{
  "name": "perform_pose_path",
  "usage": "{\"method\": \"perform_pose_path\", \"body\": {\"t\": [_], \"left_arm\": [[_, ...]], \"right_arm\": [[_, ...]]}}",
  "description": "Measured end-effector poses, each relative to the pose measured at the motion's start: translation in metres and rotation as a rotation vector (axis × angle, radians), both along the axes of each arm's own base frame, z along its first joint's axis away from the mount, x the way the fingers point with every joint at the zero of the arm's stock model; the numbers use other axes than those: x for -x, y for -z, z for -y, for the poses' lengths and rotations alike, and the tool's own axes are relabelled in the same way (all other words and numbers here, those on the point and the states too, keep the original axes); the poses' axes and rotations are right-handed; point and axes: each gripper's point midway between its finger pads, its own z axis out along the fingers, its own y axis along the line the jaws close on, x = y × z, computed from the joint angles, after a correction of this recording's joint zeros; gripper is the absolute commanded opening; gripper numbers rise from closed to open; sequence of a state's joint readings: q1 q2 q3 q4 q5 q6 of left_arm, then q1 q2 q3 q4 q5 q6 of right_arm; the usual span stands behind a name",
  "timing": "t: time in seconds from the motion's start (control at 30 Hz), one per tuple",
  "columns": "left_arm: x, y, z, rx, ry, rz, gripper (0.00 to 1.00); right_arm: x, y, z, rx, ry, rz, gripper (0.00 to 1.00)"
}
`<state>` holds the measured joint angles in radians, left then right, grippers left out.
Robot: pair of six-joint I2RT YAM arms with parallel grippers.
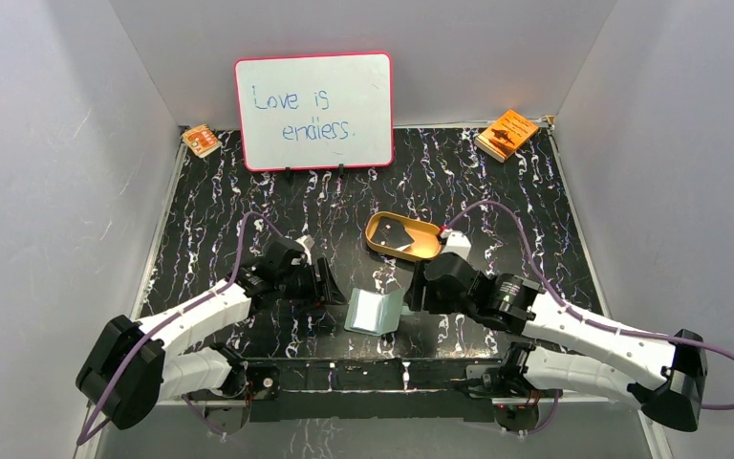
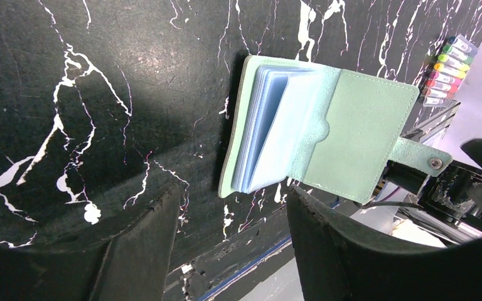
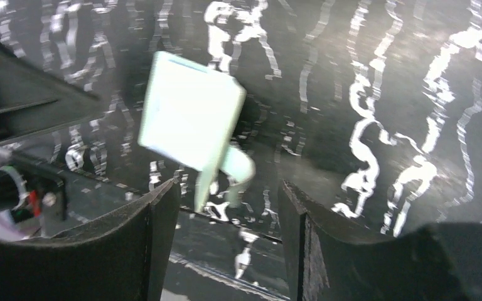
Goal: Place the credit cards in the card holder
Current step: Open the card holder at the center of the board.
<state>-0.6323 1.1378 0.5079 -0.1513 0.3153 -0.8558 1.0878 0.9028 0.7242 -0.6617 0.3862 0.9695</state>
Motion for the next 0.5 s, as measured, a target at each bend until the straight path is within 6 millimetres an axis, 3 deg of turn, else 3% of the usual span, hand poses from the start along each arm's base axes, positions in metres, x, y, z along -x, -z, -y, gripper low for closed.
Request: {"method": "perform_pose_path", "body": {"t": [0.27, 0.4, 0.5], "left_arm": [[0.0, 0.0, -0.002, -0.007, -0.006, 0.004, 0.61], [-0.001, 0.0, -0.003, -0.012, -0.01, 0.006, 0.61], [-0.001, 0.001, -0.003, -0.016, -0.012, 0.006, 0.61]], "right_arm": [[0.0, -0.032, -0.073, -0.126, -0.26, 0.012, 0.54], [-0.003, -0.024, -0.108, -0.147, -0.342, -0.019, 0.49], [-0.004, -0.004, -0.116, -0.112, -0.354, -0.062, 0.46]]}}
